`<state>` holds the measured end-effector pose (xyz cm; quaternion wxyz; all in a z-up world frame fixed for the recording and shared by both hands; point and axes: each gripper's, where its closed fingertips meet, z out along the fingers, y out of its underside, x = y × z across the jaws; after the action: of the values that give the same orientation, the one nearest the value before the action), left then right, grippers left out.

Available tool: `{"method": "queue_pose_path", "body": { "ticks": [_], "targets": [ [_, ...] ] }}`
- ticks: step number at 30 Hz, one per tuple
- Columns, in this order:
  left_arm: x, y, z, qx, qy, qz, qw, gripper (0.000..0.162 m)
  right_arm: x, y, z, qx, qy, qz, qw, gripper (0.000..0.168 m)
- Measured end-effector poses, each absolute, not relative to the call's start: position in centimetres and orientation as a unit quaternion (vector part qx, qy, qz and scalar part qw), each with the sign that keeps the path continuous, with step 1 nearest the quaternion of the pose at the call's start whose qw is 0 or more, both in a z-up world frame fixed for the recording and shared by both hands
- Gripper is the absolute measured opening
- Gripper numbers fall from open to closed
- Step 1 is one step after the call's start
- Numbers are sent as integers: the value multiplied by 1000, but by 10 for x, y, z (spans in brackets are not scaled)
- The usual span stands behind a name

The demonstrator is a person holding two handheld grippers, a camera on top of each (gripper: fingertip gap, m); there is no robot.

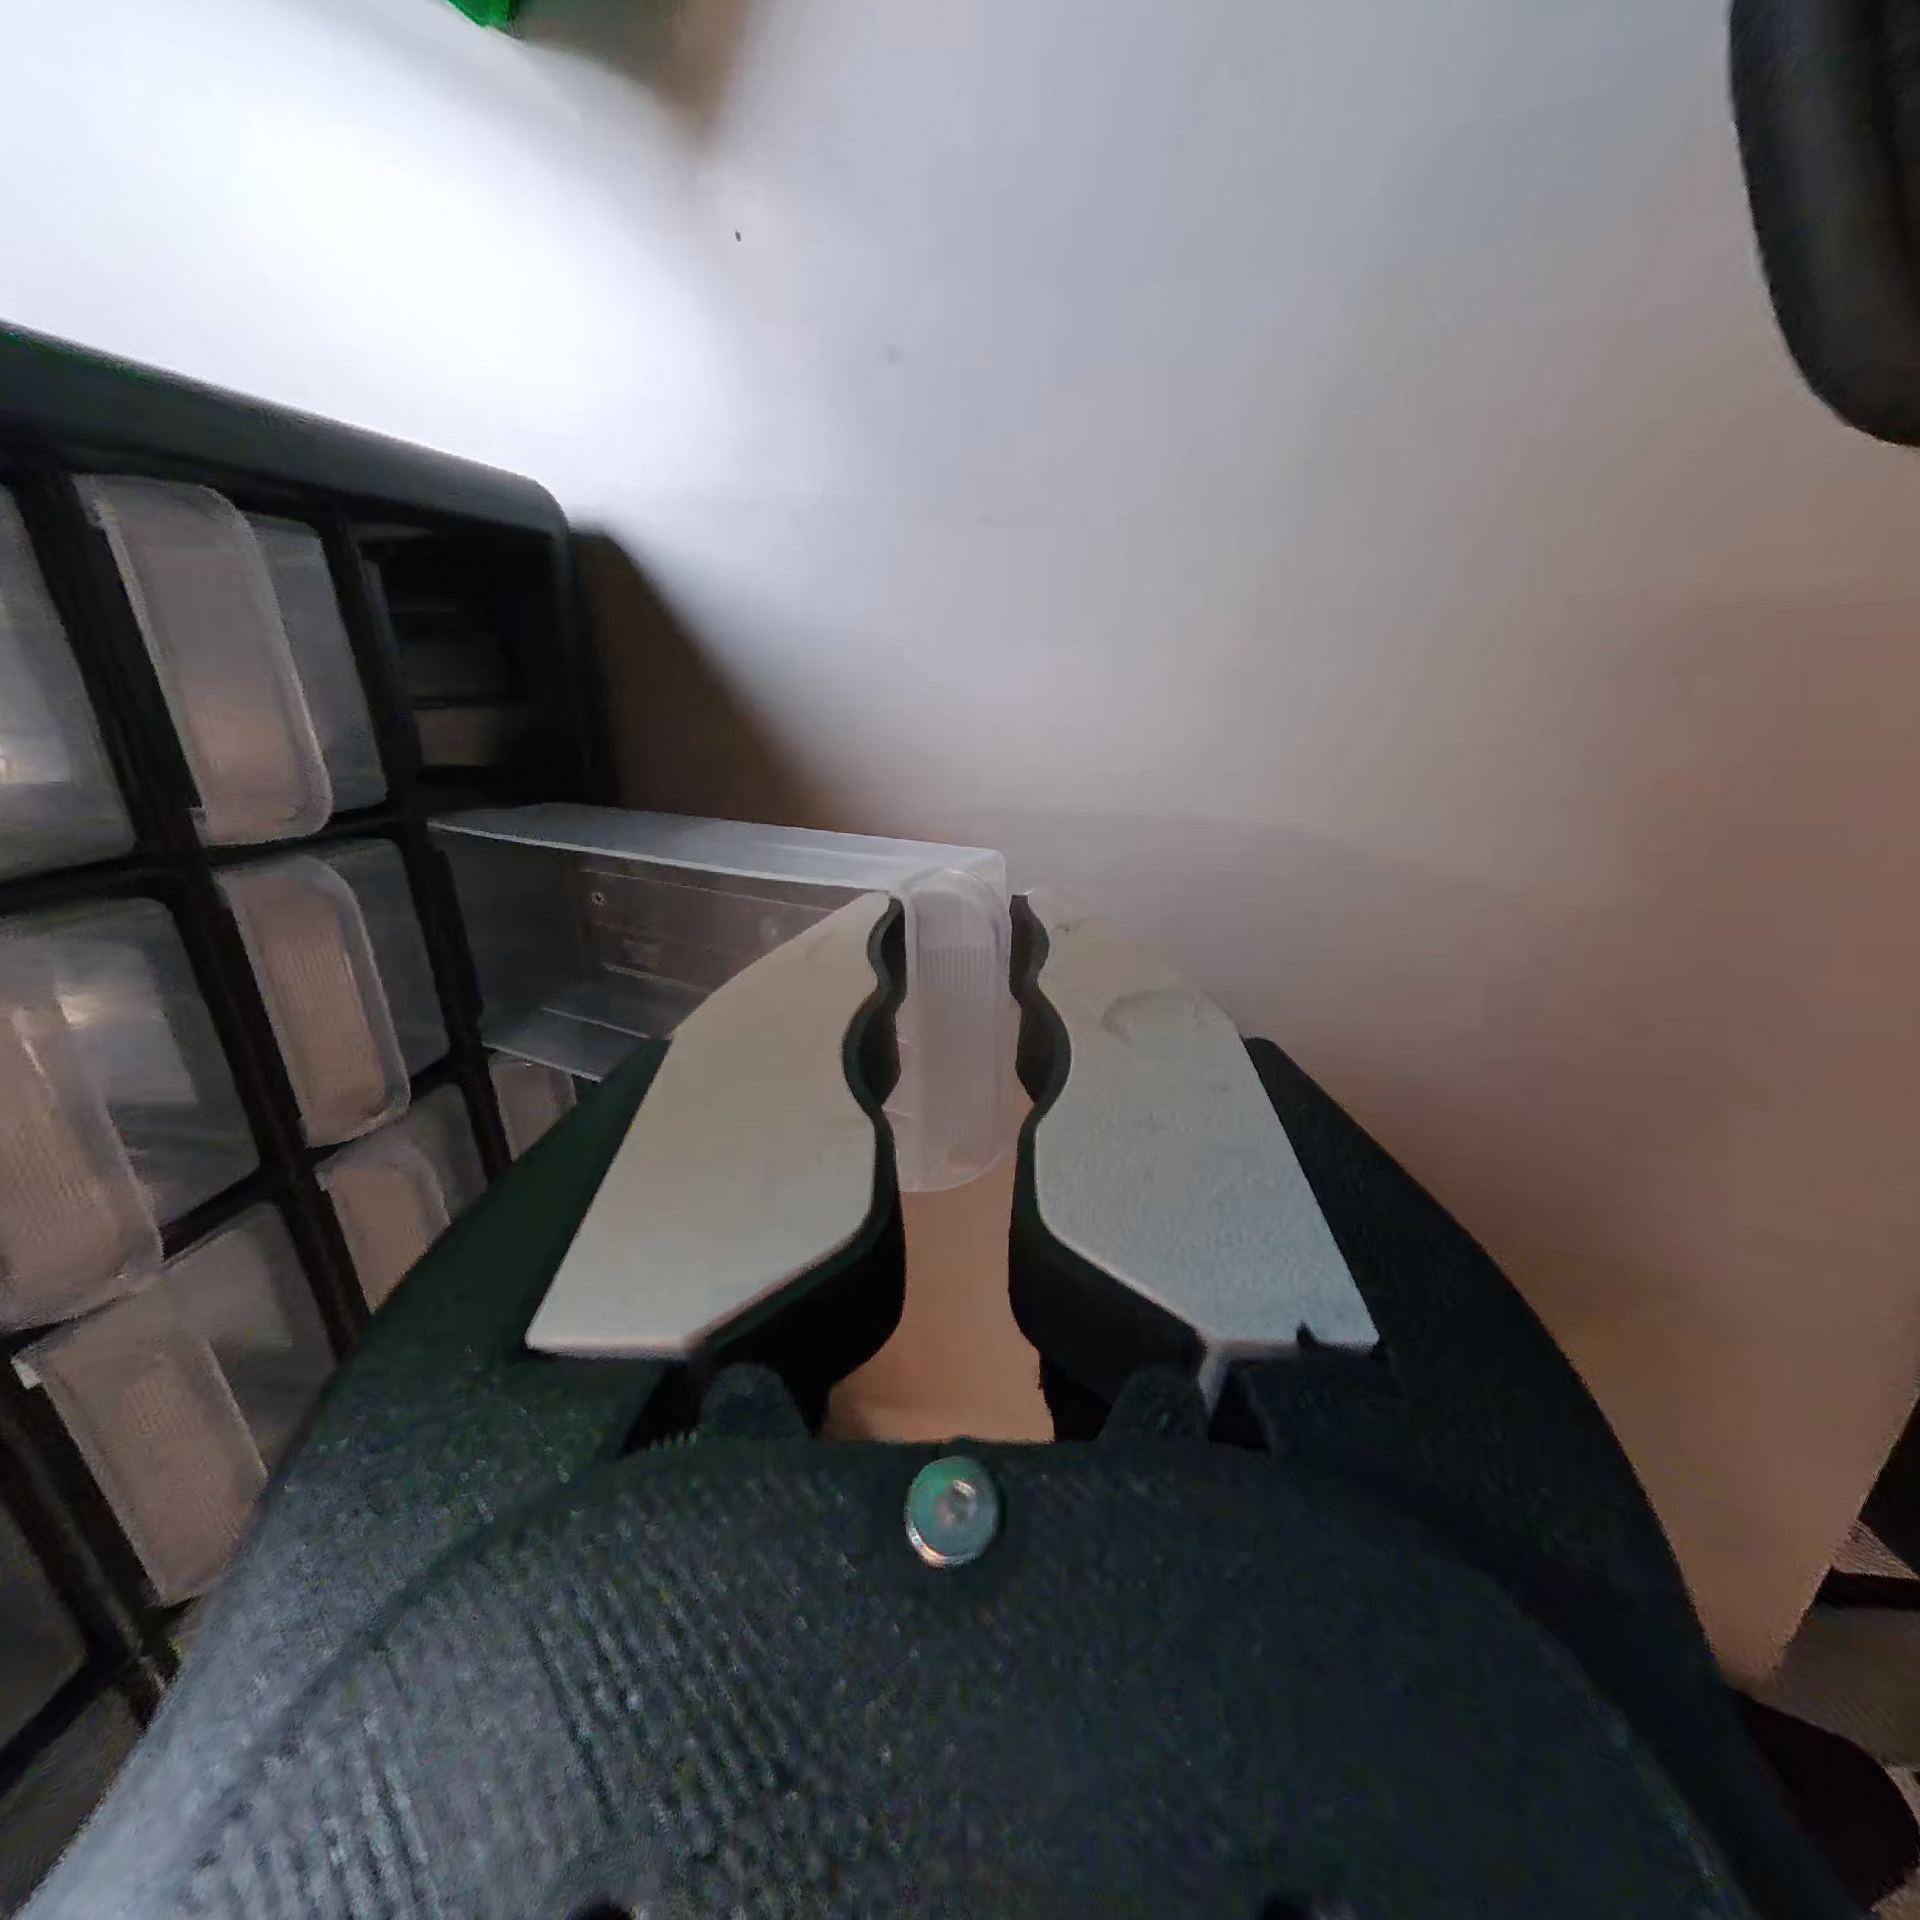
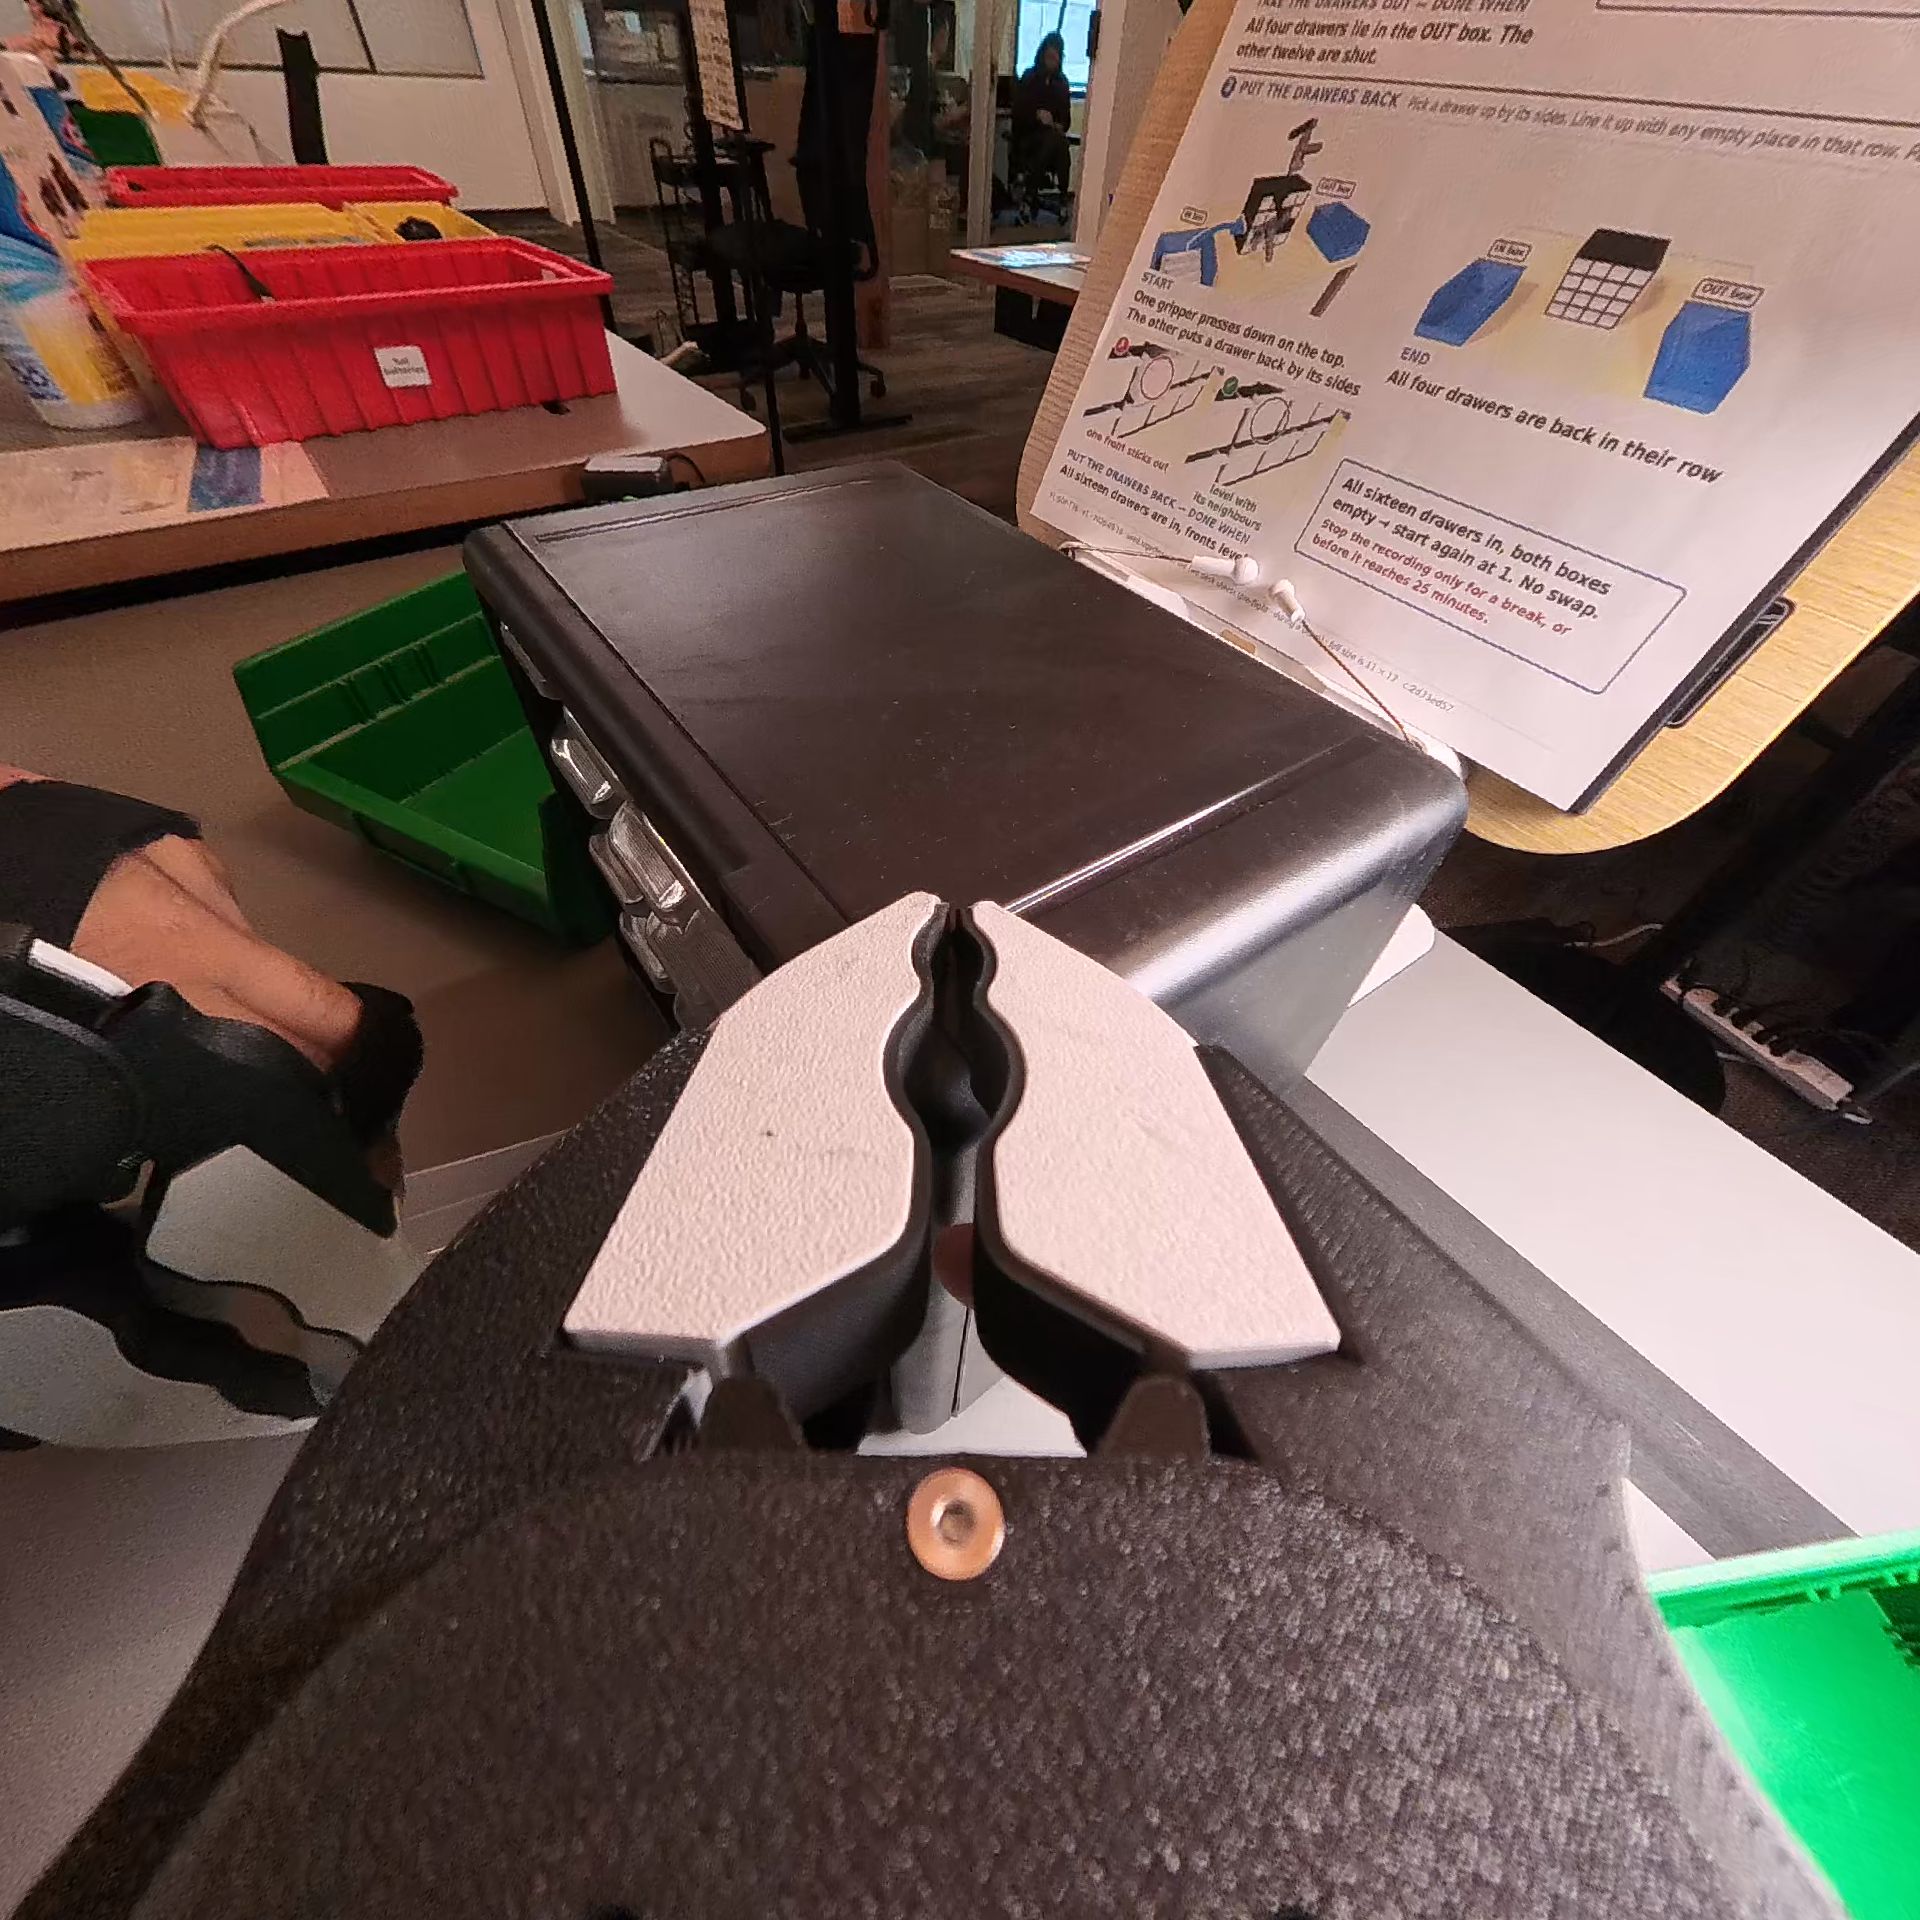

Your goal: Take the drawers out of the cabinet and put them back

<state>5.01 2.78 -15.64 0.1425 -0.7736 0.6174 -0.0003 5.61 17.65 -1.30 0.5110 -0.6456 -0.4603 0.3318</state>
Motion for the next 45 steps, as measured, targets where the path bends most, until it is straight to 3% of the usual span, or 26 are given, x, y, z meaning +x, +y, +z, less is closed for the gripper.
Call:
{"method": "queue_pose_path", "body": {
  "ticks": [1, 18, 24, 30, 45],
  "targets": [
    [49, 30, -158, -774, 617, 4, 142, 19, 56, 176, -13, -646, -460, 332, 511, 1],
    [33, 76, -202, -714, 644, 89, 261, 19, 56, 176, -13, -645, -461, 333, 511, 1],
    [35, 97, -179, -713, 593, 80, 367, 37, 56, 176, -13, -644, -461, 332, 512, 1],
    [32, 74, -165, -741, 516, -16, 429, 0, 56, 176, -13, -643, -460, 344, 508, 2],
    [9, 130, -196, -802, 401, 40, 440, 0, 56, 176, -13, -640, -459, 348, 508, 1]
  ]
}}
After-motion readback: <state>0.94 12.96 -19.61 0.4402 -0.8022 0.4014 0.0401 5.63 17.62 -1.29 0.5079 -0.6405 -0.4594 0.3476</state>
